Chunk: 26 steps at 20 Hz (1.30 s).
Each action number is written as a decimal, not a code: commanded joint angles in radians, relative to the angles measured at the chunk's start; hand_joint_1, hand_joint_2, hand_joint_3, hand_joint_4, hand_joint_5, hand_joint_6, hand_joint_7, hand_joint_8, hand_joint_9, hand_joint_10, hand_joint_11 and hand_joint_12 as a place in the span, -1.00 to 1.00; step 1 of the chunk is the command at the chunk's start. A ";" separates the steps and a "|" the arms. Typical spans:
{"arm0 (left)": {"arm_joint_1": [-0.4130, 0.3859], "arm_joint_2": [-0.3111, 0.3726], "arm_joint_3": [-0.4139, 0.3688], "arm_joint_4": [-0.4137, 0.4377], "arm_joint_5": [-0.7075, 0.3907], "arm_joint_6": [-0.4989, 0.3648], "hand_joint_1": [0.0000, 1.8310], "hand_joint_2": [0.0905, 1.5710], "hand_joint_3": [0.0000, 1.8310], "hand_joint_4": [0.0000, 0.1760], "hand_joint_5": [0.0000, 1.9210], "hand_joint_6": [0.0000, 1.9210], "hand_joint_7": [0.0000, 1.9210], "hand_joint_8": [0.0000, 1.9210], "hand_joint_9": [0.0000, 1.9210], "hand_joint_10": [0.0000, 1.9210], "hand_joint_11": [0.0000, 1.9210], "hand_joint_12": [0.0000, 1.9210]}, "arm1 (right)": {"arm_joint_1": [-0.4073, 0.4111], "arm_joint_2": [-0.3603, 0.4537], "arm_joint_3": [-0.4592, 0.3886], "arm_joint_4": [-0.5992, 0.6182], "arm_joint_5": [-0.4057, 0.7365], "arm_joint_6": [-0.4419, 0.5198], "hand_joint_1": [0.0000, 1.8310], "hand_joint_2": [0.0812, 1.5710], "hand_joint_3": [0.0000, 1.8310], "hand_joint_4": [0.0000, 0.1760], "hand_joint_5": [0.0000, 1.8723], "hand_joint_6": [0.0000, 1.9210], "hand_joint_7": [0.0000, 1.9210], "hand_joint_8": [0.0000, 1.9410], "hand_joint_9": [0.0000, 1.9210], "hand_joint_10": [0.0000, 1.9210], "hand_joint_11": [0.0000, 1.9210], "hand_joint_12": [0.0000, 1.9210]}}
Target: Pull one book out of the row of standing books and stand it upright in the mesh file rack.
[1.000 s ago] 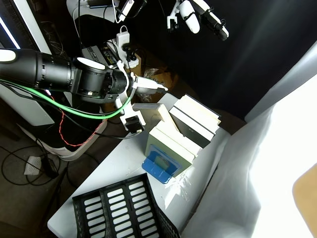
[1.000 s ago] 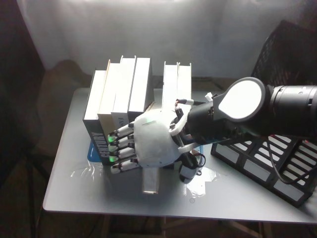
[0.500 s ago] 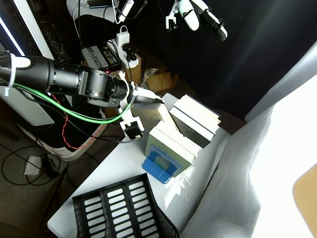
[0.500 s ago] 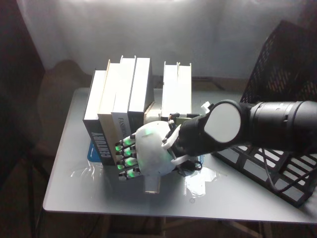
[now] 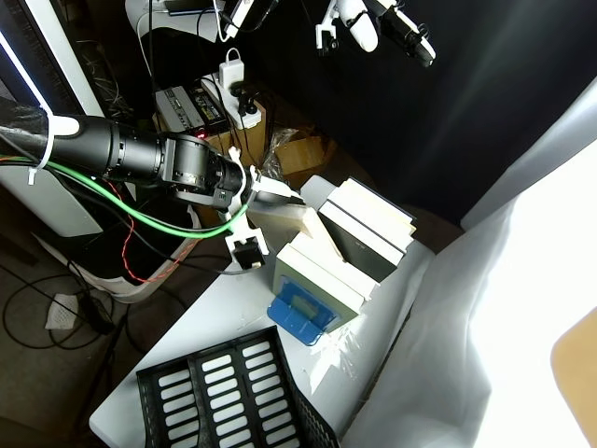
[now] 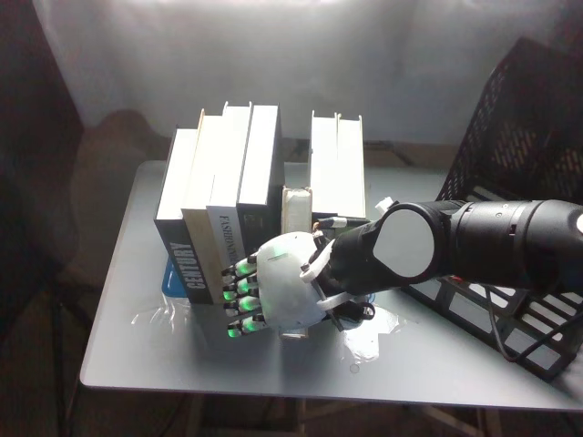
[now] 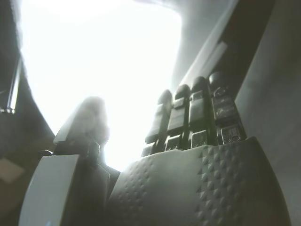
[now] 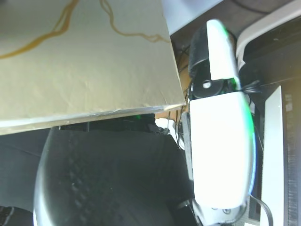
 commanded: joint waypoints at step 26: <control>-0.185 0.056 0.050 0.196 0.012 -0.005 -0.70 0.77 -1.00 -0.50 -0.94 -1.00 -1.00 -1.00 -1.00 -1.00 -1.00 -1.00 | 0.023 0.020 0.024 0.161 0.012 -0.133 0.27 0.08 -0.43 -1.00 -0.01 0.20 0.20 0.58 0.24 0.92 0.29 1.00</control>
